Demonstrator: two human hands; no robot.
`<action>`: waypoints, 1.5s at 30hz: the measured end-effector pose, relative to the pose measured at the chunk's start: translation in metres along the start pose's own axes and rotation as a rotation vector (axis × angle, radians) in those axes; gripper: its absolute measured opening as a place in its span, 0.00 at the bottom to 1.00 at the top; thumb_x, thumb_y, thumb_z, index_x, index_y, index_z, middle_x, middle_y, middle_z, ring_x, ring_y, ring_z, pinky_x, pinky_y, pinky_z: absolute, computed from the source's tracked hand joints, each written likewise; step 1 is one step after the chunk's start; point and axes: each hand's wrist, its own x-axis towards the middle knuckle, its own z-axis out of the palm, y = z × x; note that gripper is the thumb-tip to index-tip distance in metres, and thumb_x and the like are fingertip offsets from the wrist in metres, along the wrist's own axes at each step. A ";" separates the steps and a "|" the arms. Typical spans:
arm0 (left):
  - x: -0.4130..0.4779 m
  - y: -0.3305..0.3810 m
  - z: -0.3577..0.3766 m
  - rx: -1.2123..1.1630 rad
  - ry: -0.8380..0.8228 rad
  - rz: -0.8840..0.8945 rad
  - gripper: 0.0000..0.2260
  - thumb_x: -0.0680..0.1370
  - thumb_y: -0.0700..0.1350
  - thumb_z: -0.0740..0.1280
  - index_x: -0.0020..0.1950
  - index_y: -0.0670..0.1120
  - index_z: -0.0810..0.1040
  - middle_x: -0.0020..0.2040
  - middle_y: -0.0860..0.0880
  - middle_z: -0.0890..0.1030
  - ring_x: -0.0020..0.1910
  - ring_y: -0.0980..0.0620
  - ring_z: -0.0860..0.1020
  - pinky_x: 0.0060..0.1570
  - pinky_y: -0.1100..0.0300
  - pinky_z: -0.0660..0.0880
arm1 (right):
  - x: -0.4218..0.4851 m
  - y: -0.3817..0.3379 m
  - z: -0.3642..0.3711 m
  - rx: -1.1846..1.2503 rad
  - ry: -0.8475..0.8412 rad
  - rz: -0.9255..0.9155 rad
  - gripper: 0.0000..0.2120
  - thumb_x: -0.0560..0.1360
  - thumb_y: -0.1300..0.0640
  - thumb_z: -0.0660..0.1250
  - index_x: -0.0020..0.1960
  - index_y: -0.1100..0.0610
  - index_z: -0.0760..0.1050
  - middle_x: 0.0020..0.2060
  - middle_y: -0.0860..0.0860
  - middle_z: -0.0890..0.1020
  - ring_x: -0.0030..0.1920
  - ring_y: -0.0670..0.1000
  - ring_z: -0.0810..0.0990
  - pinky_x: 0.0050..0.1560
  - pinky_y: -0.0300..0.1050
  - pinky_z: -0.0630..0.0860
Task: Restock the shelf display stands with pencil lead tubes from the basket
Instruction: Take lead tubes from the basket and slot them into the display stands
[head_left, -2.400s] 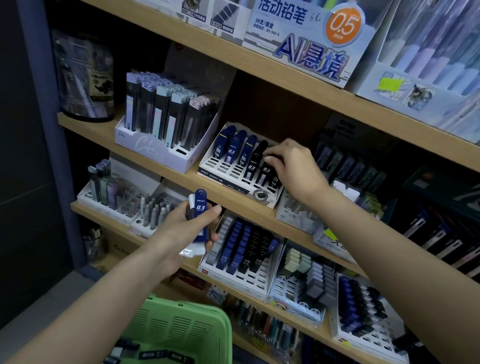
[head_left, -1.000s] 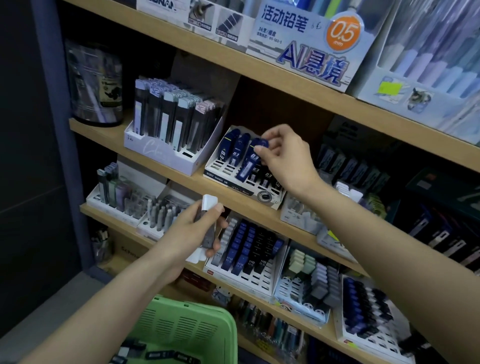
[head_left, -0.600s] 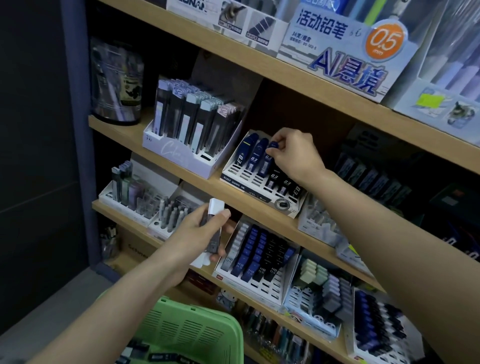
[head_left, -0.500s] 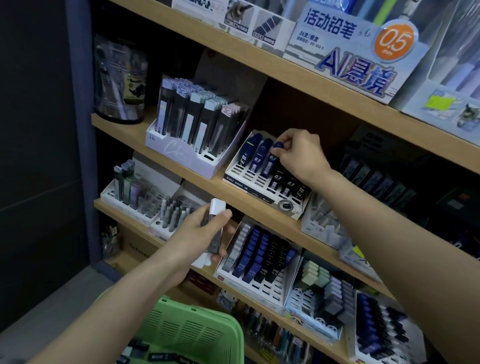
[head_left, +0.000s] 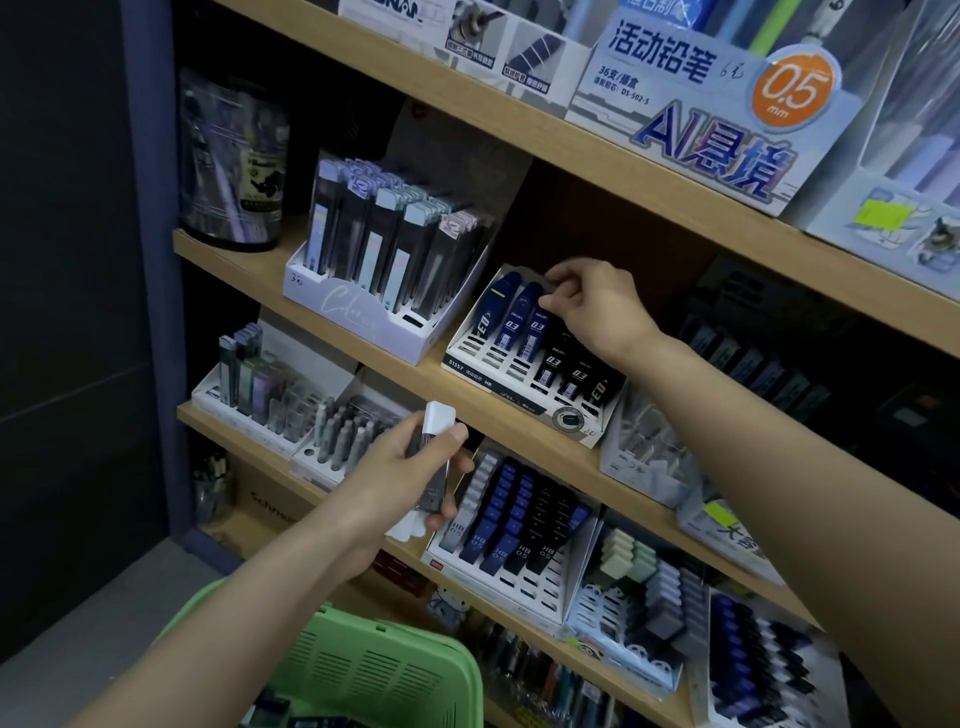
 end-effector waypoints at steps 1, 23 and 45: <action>0.000 0.000 0.000 0.003 0.000 -0.002 0.09 0.79 0.48 0.63 0.55 0.45 0.75 0.36 0.51 0.79 0.25 0.53 0.72 0.23 0.63 0.68 | 0.000 0.002 -0.001 -0.002 0.011 -0.011 0.07 0.75 0.58 0.68 0.54 0.54 0.77 0.41 0.48 0.79 0.46 0.47 0.78 0.55 0.46 0.77; -0.002 0.002 0.007 0.041 0.007 -0.042 0.11 0.77 0.43 0.67 0.58 0.41 0.73 0.37 0.48 0.79 0.24 0.52 0.72 0.21 0.62 0.65 | -0.078 -0.034 0.018 -0.018 -0.131 -0.281 0.11 0.78 0.52 0.63 0.57 0.56 0.78 0.51 0.49 0.78 0.52 0.45 0.75 0.55 0.39 0.74; -0.012 -0.005 0.042 0.082 0.036 -0.116 0.08 0.79 0.43 0.64 0.45 0.39 0.72 0.30 0.47 0.75 0.20 0.52 0.67 0.18 0.64 0.64 | -0.134 0.009 -0.058 0.630 0.027 0.111 0.03 0.76 0.60 0.68 0.47 0.55 0.74 0.36 0.49 0.82 0.32 0.45 0.81 0.33 0.35 0.77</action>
